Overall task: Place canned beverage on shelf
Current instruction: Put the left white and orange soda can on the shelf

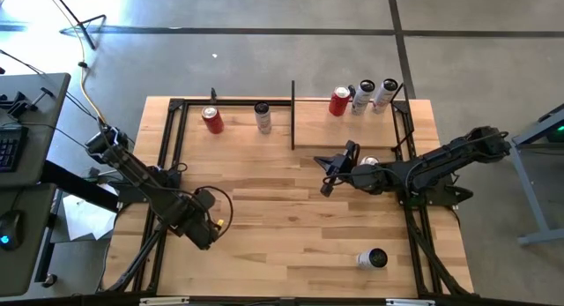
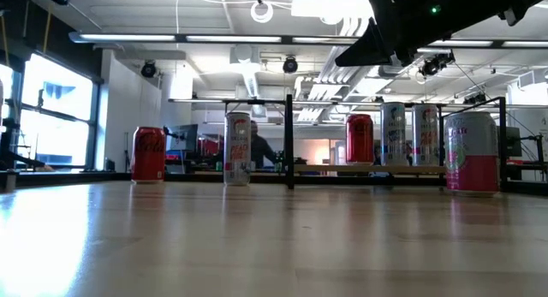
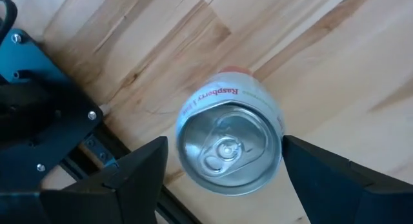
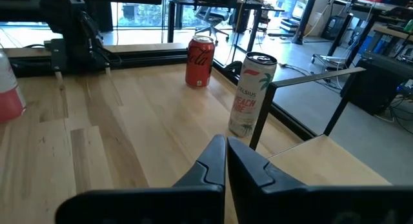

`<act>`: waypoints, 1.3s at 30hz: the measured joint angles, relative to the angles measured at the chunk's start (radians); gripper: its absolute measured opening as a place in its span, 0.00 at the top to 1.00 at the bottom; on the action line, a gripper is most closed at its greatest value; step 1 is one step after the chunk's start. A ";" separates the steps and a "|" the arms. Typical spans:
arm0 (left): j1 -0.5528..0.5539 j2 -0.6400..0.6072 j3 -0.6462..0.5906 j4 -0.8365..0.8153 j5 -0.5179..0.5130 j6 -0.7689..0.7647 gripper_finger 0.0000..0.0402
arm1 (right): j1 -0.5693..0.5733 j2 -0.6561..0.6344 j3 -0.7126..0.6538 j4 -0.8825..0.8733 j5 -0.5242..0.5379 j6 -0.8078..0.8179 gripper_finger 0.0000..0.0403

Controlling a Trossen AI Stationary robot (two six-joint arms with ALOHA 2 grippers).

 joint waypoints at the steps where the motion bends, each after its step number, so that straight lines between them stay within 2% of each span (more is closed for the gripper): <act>1: 0.000 0.000 -0.013 0.003 0.011 -0.008 0.27 | 0.000 0.000 0.000 0.000 0.000 0.000 1.00; 14: 0.000 -0.002 -0.040 0.042 0.012 -0.019 0.27 | 0.000 0.000 0.000 0.000 0.000 0.000 1.00; 18: 0.000 -0.002 -0.040 0.047 -0.012 0.046 0.32 | 0.000 0.000 0.000 -0.001 0.000 0.000 1.00; 23: 0.046 -0.002 -0.039 0.052 -0.007 0.218 0.42 | 0.000 0.000 0.000 -0.001 0.000 0.000 1.00; 30: 0.184 0.000 -0.024 0.069 -0.038 0.500 0.42 | 0.000 0.000 0.000 -0.001 0.000 0.000 1.00; 39: 0.402 0.005 0.116 0.071 -0.155 0.868 0.43 | 0.000 0.000 0.000 -0.005 0.000 -0.003 1.00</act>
